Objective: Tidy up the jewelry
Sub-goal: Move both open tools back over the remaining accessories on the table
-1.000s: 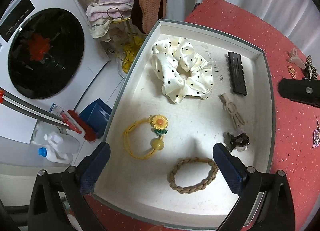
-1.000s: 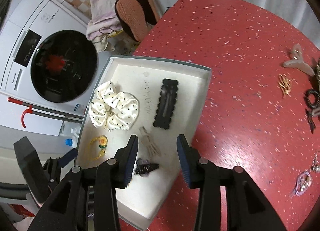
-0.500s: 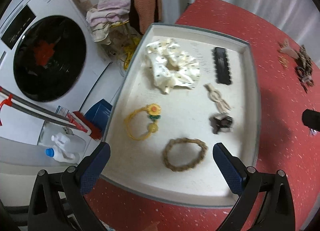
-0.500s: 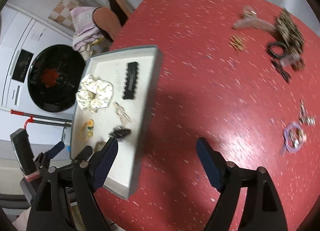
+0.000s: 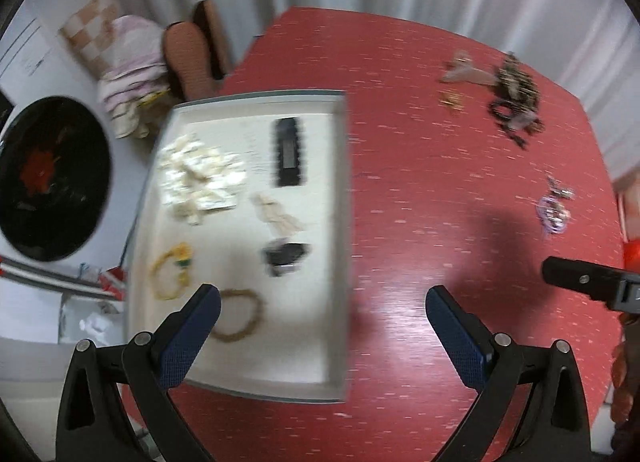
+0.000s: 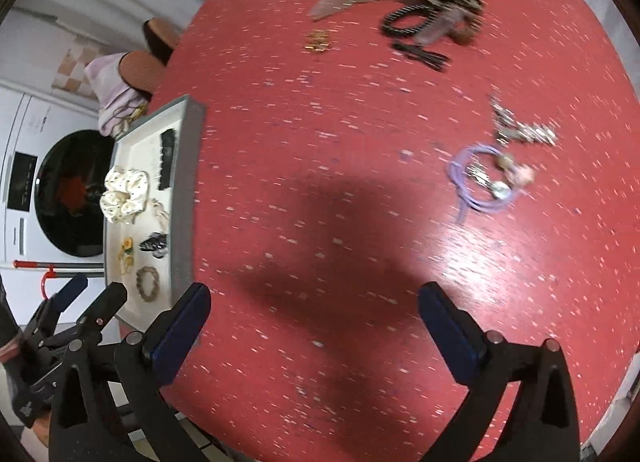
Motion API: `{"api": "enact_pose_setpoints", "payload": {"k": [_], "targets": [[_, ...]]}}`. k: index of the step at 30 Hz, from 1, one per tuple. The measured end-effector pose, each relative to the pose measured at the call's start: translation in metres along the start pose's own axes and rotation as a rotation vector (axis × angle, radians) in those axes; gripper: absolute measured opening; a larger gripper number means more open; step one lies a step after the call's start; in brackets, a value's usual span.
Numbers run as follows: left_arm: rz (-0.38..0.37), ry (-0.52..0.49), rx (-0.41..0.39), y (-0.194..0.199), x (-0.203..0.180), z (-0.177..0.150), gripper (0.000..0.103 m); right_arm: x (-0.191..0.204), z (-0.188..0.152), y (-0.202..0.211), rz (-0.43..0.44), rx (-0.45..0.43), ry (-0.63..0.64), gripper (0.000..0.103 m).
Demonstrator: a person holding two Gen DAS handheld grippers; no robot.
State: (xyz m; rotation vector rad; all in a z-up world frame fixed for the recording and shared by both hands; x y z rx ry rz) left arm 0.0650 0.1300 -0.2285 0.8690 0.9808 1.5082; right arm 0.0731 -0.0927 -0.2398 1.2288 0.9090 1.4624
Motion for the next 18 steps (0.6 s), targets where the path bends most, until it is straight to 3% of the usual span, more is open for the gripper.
{"api": "enact_pose_setpoints", "payload": {"k": [11, 18], "targets": [[-0.046, -0.069, 0.038, -0.013, -0.071, 0.004, 0.103, -0.091, -0.007, 0.024, -0.106, -0.029, -0.112, 0.103], [-0.033, -0.086, 0.066, -0.032, -0.1, 0.009, 0.103, -0.133, -0.003, 0.03, -0.147, -0.042, -0.151, 0.103]]}}
Point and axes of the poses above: each gripper's, at about its wrist camera, not at the fingertips, and y roughly against the way its jaws point, x to its left, z to its top, the point moved 8 cm from there along -y, roughly the way its jaws point, and after that the axes turned 4 degrees about -x, right-handed, at the moved point
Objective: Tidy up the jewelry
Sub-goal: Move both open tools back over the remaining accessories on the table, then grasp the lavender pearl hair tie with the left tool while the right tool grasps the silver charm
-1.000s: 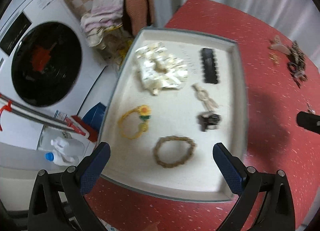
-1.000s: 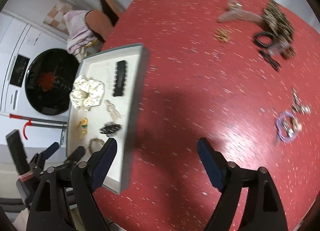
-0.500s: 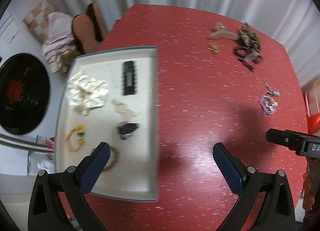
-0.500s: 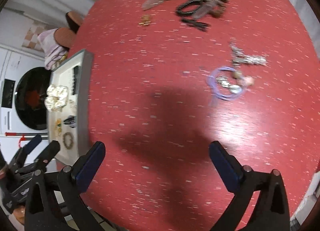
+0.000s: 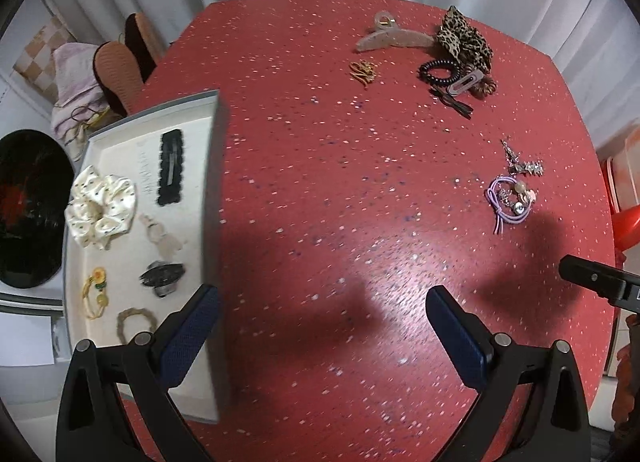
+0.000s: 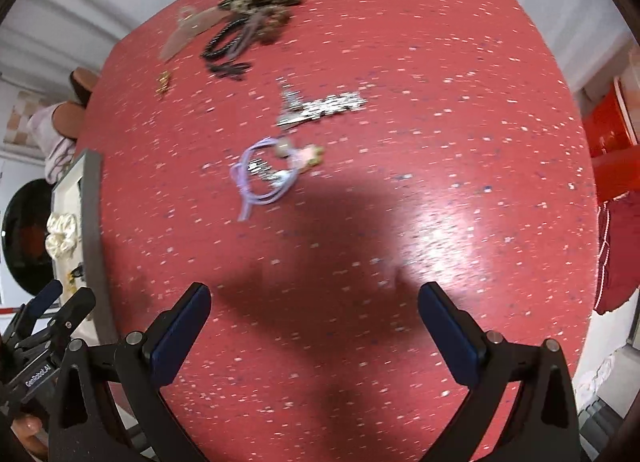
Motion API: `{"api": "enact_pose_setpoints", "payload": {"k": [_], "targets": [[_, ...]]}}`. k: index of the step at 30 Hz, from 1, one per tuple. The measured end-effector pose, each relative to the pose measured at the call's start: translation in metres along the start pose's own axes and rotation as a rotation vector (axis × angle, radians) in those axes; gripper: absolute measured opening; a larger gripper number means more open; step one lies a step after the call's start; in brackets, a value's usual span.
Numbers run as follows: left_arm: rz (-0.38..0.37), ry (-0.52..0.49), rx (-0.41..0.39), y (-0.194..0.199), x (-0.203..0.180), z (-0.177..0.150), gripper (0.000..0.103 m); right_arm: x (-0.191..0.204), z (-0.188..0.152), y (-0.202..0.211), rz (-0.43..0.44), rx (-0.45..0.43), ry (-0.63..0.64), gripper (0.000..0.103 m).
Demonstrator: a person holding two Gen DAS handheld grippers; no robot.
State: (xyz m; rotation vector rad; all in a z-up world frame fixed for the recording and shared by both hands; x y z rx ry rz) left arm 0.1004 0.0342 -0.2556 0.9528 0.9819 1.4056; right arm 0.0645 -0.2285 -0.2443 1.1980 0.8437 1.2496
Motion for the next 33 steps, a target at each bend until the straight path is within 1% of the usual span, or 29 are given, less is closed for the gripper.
{"api": "enact_pose_setpoints", "payload": {"k": [9, 11, 14, 16, 17, 20, 21, 26, 30, 33], "targets": [[0.003, -0.003, 0.015, -0.02, -0.023, 0.015, 0.103, -0.024, 0.028, -0.003, -0.053, -0.036, 0.02, 0.103], [-0.004, -0.01, 0.02, -0.023, -0.029, 0.017, 0.103, -0.027, 0.036, -0.004, -0.066, -0.047, 0.037, 0.103], [-0.014, -0.02, 0.026, -0.029, -0.042, 0.02, 0.103, -0.028, 0.048, -0.007, -0.087, -0.062, 0.078, 0.099], [-0.027, -0.026, 0.033, -0.034, -0.052, 0.023, 0.103, -0.027, 0.054, -0.01, -0.093, -0.066, 0.102, 0.099], [-0.031, -0.03, 0.035, -0.037, -0.058, 0.024, 0.103, -0.028, 0.057, -0.011, -0.102, -0.07, 0.115, 0.097], [-0.046, -0.041, 0.043, -0.045, -0.074, 0.029, 0.103, -0.031, 0.062, -0.013, -0.11, -0.069, 0.12, 0.082], [-0.052, -0.04, 0.044, -0.048, -0.078, 0.031, 0.103, -0.034, 0.064, -0.014, -0.105, -0.066, 0.115, 0.081], [-0.089, -0.032, 0.049, -0.059, -0.099, 0.042, 0.103, -0.043, 0.075, -0.016, -0.105, -0.081, 0.112, 0.081], [-0.117, -0.059, 0.064, -0.069, -0.119, 0.045, 0.103, -0.05, 0.081, -0.018, -0.096, -0.079, 0.114, 0.081], [-0.117, -0.076, 0.072, -0.075, -0.129, 0.045, 0.103, -0.051, 0.085, -0.018, -0.083, -0.082, 0.121, 0.081]]}}
Point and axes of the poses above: each gripper's, at about its wrist camera, not at the fingertips, and y roughly against the way its jaws point, x to its left, z to its top, the point moved 8 cm from there along -y, roughly the way its jaws point, and after that the axes turned 4 degrees about -x, right-handed, at the moved point
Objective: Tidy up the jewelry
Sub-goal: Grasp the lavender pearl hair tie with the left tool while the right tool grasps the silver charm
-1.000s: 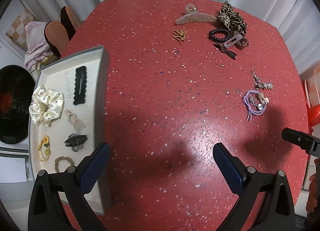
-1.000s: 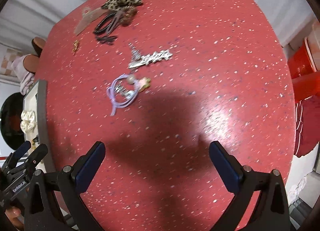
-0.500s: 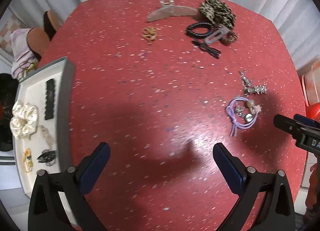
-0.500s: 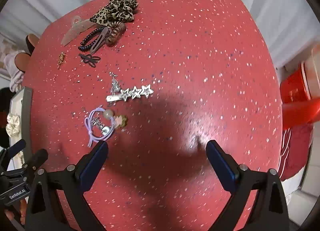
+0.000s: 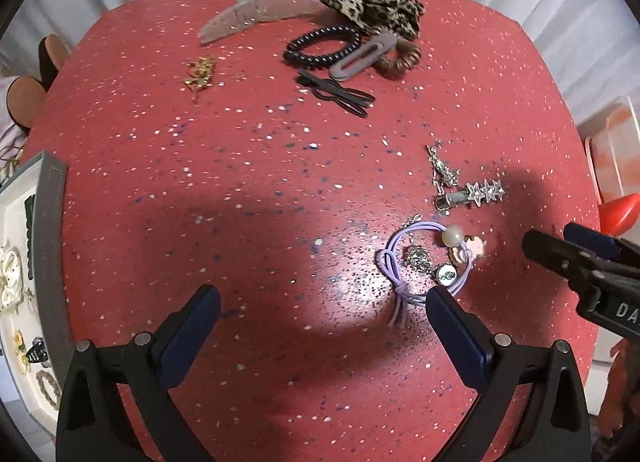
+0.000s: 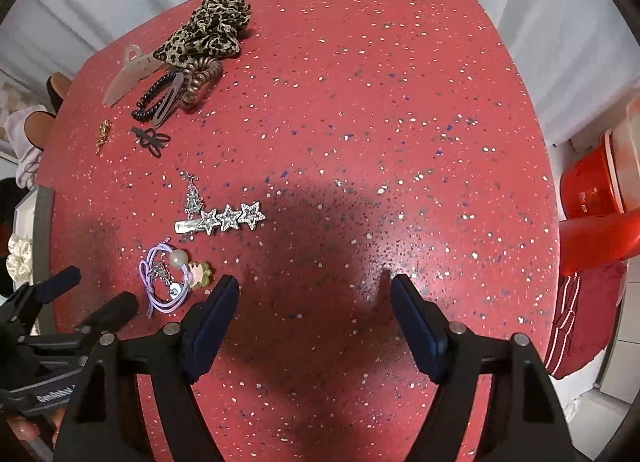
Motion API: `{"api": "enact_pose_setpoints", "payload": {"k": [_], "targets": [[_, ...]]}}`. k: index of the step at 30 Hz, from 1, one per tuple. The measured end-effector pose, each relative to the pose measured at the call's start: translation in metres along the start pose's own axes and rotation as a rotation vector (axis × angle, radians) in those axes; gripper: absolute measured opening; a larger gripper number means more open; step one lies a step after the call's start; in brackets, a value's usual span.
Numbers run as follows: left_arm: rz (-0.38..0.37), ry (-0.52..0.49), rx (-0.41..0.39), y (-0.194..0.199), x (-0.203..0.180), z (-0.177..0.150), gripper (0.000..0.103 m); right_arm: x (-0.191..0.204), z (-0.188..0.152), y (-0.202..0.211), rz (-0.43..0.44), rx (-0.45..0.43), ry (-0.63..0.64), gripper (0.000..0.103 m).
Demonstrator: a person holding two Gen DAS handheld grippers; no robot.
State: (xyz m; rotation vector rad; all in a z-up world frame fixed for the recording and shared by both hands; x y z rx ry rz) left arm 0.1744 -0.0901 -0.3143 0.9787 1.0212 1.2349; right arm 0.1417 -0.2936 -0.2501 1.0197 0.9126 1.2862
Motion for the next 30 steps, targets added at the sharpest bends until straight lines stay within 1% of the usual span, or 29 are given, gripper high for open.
{"api": "enact_pose_setpoints", "payload": {"k": [6, 11, 16, 22, 24, 27, 30], "targets": [[-0.016, 0.021, 0.01, -0.012, -0.007, 0.003, 0.103, -0.004, 0.004, -0.002, 0.003, -0.005, -0.001, 0.081], [0.014, 0.021, 0.014, -0.019, -0.006, 0.006, 0.103, -0.004, 0.011, -0.002, 0.027, -0.014, -0.005, 0.081], [0.058, -0.002, 0.011, -0.026, -0.006, 0.007, 0.103, 0.014, 0.029, 0.002, 0.083, -0.043, 0.033, 0.081], [0.066, 0.0, 0.003, -0.025, 0.006, 0.004, 0.103, 0.046, 0.046, -0.006, 0.137, -0.041, 0.087, 0.08], [0.071, -0.006, -0.004, -0.024, 0.009, 0.003, 0.103, 0.056, 0.048, -0.012, 0.146, -0.029, 0.107, 0.07], [0.076, -0.007, -0.008, -0.023, 0.016, 0.001, 0.103, 0.069, 0.049, -0.024, 0.147, -0.003, 0.14, 0.059], [0.083, -0.004, -0.011, -0.021, 0.023, -0.001, 0.103, 0.081, 0.051, -0.029, 0.117, -0.019, 0.19, 0.056]]}}
Point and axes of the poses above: each gripper's, at about its wrist camera, not at the fingertips, and y roughly against the way its jaws point, x to its left, z to its top, the point moved 8 cm from there along -y, roughly the way its jaws point, and after that the axes turned 4 degrees about -x, right-handed, at the moved point
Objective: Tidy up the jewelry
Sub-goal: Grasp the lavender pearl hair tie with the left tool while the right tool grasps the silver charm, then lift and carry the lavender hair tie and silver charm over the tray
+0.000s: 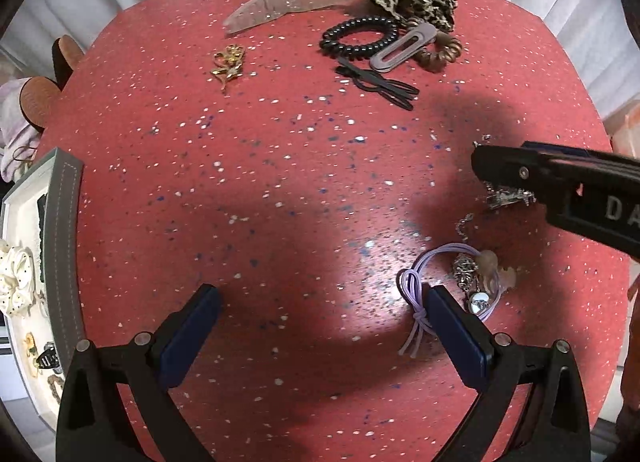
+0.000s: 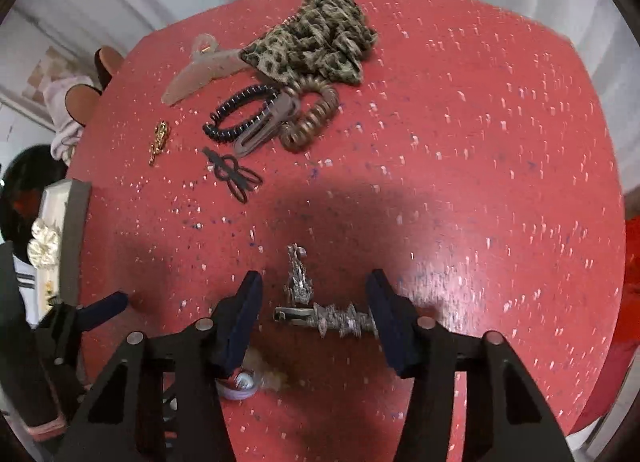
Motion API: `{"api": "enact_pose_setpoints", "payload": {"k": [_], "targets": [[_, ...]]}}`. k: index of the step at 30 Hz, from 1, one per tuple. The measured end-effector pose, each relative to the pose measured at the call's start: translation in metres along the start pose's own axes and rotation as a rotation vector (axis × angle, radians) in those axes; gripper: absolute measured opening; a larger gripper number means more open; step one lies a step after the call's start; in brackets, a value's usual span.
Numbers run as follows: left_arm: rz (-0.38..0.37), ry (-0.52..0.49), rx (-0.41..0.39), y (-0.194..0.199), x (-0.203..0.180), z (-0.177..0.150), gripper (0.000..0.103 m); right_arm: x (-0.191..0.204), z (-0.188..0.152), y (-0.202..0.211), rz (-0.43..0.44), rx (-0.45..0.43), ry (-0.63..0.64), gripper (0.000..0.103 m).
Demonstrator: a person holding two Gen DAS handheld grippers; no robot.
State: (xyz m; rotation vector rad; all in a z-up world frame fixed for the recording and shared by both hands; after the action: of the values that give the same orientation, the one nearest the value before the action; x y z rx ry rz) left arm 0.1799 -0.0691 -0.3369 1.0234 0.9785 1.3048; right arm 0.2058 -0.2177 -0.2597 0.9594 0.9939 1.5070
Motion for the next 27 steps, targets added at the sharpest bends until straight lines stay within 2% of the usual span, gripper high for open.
{"api": "enact_pose_setpoints", "payload": {"k": [4, 8, 10, 11, 12, 14, 17, 18, 19, 20, 22, 23, 27], "targets": [[0.013, 0.003, -0.002, 0.0, 0.014, -0.002, 0.103, 0.011, 0.002, -0.004, -0.066, 0.007, 0.081, 0.047], [0.016, -0.006, -0.005, 0.002, 0.02, -0.006, 0.103, 0.025, -0.001, -0.009, -0.134, 0.008, 0.149, 0.033], [0.005, -0.015, -0.013, 0.004, 0.02, -0.006, 0.094, 0.028, -0.002, -0.01, -0.152, 0.004, 0.168, 0.028], [0.0, -0.02, -0.015, 0.005, 0.02, -0.006, 0.092, 0.031, -0.003, -0.01, -0.145, 0.004, 0.168, 0.017], [0.003, -0.024, -0.016, 0.005, 0.018, -0.006, 0.092, 0.032, -0.005, -0.009, -0.144, 0.004, 0.166, 0.013], [-0.008, -0.034, -0.018, 0.006, 0.018, -0.006, 0.087, 0.034, -0.005, -0.009, -0.146, 0.0, 0.153, 0.013], [-0.031, -0.033, -0.021, 0.008, 0.015, -0.006, 0.074, 0.032, -0.008, -0.007, -0.123, -0.015, 0.107, 0.013], [-0.032, -0.036, -0.028, 0.01, 0.012, -0.006, 0.065, 0.029, -0.004, -0.006, -0.107, -0.025, 0.088, 0.013], [-0.041, -0.045, -0.037, 0.012, 0.011, -0.005, 0.051, 0.027, -0.003, -0.002, -0.093, -0.034, 0.069, 0.013], [-0.049, -0.061, -0.043, 0.014, 0.009, -0.004, 0.044, 0.026, -0.002, 0.001, -0.085, -0.041, 0.056, 0.013], [-0.08, -0.079, -0.041, 0.017, 0.006, -0.004, 0.015, 0.022, -0.003, 0.009, -0.07, -0.054, 0.029, 0.013], [-0.106, -0.078, -0.034, 0.017, 0.005, -0.004, 0.007, 0.02, -0.003, 0.012, -0.069, -0.059, 0.02, 0.013], [-0.157, -0.058, -0.045, 0.025, 0.003, -0.001, 0.007, 0.015, -0.009, 0.023, -0.054, -0.066, -0.018, 0.013]]}}
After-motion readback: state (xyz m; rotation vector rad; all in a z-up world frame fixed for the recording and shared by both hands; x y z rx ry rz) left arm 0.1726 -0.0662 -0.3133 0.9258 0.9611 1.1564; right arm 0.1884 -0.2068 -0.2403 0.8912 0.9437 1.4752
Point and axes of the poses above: each gripper's, at about its wrist camera, not at the fingertips, and y roughly against the way its jaws point, x to its left, z to its top, the point moved 8 cm from there along -y, roughly the way its jaws point, and after that the axes turned 4 degrees about -x, right-handed, at the moved point
